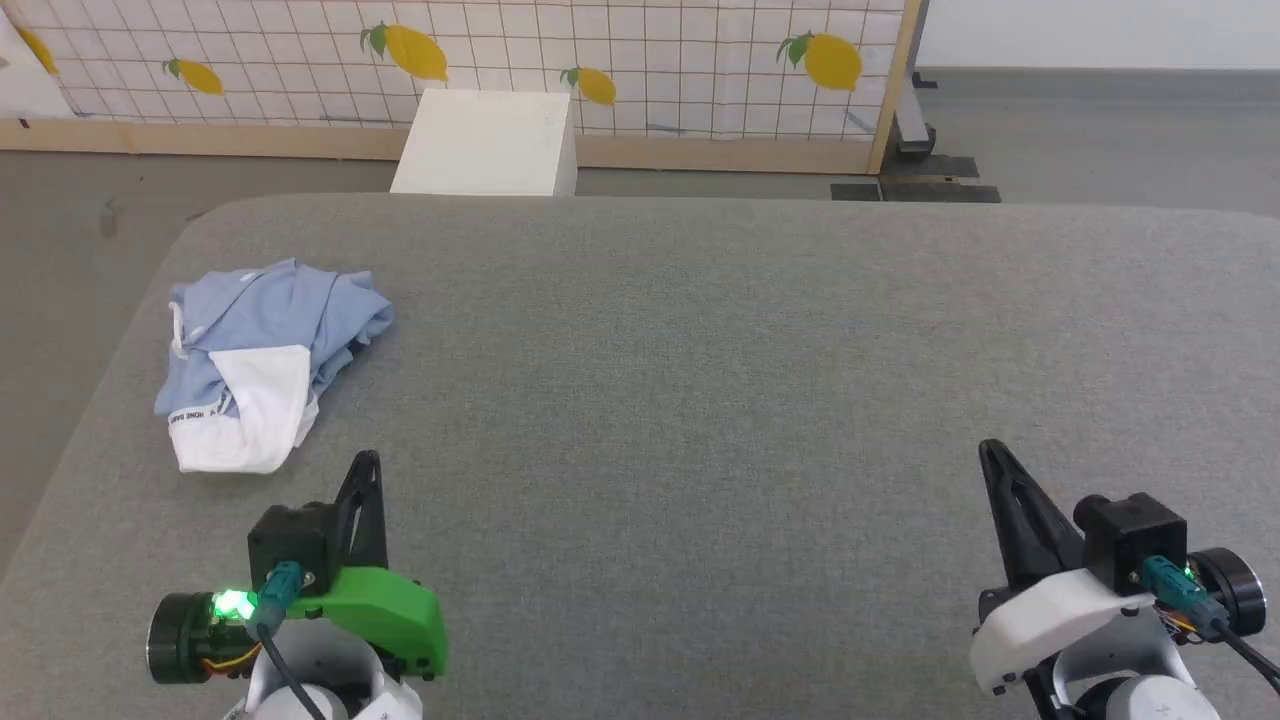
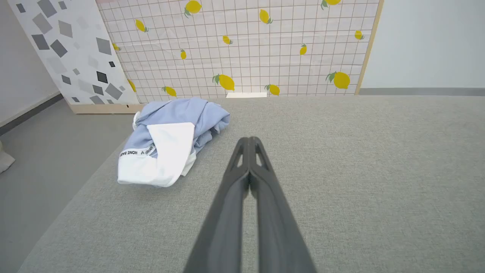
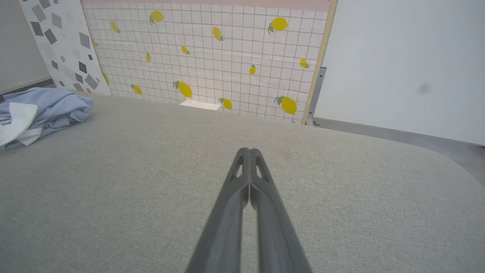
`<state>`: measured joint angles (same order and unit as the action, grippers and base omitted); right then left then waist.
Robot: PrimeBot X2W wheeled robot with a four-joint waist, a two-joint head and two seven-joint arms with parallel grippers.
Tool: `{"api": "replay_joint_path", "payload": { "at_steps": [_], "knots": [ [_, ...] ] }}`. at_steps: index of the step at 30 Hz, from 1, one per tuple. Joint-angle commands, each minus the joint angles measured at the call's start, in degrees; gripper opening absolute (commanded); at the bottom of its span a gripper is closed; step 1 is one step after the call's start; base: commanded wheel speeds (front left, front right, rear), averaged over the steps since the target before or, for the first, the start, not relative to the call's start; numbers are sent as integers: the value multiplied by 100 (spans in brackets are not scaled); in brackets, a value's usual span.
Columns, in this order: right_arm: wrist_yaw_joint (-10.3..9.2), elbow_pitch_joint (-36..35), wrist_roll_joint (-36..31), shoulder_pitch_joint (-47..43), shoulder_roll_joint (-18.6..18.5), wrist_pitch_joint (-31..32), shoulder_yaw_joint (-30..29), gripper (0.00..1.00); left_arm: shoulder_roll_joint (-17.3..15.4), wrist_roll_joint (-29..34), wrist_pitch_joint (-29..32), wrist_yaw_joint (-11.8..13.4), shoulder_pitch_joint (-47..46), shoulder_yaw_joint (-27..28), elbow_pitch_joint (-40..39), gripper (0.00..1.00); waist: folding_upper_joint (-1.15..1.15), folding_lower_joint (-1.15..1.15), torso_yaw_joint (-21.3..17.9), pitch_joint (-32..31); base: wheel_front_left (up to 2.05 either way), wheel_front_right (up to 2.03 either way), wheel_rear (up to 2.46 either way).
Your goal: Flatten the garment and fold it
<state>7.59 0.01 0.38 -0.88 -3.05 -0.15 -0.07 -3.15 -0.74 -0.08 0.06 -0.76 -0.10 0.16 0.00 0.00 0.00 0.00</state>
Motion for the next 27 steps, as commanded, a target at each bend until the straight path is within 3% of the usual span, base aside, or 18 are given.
{"api": "replay_joint_path", "payload": {
  "at_steps": [1,27],
  "knots": [
    [-10,-1,-38,88,17,15,7,0,27,74,8,-6,76,10,-16,0,0,0,0,0,0,0,0],
    [-10,-1,-38,88,17,15,7,0,27,74,8,-6,76,10,-16,0,0,0,0,0,0,0,0]
  ]
}}
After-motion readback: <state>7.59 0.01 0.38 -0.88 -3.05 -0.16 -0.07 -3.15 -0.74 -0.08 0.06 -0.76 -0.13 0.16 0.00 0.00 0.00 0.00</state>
